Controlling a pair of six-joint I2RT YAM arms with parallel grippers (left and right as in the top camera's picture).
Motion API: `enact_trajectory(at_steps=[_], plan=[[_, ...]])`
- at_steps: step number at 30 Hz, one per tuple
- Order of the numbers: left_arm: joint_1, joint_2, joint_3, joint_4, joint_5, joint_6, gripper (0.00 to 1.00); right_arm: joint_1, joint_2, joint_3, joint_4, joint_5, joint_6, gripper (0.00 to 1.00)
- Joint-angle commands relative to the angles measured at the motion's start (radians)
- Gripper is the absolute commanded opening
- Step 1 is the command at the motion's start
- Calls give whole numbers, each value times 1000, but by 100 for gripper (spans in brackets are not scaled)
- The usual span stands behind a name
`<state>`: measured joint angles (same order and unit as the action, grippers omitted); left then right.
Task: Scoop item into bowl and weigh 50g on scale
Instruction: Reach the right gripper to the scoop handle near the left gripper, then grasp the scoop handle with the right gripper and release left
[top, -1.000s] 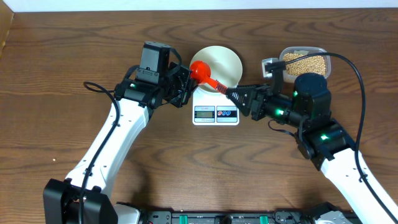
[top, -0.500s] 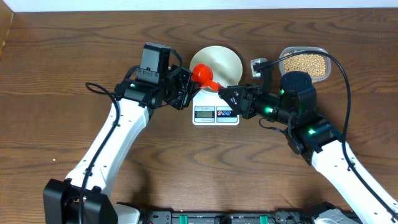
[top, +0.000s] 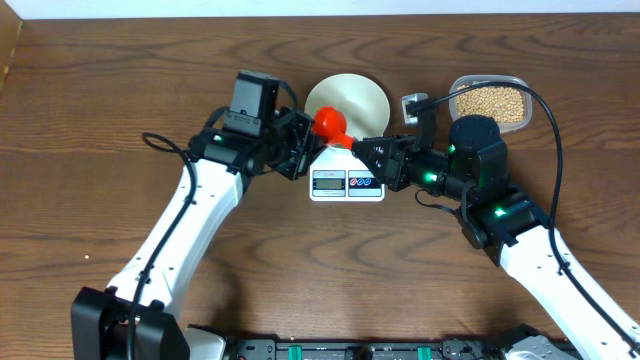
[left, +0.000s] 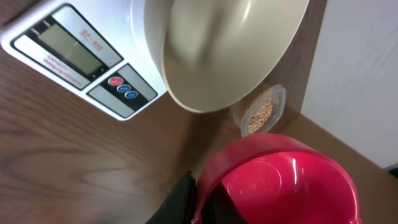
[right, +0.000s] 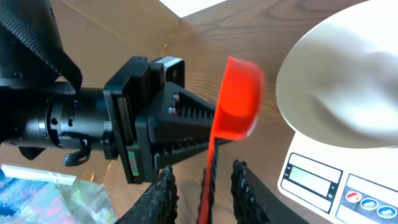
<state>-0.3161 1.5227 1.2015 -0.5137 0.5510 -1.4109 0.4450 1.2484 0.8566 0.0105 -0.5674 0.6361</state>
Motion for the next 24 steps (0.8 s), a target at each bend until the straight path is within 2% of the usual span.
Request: enact_trajectory(at_steps=[1, 24], plan=[[-15, -10, 11, -2, -13, -1, 7, 15, -1, 20, 1, 8, -1, 26], [-15, -10, 11, -2, -13, -1, 7, 39, 5, 20, -10, 15, -5, 17]])
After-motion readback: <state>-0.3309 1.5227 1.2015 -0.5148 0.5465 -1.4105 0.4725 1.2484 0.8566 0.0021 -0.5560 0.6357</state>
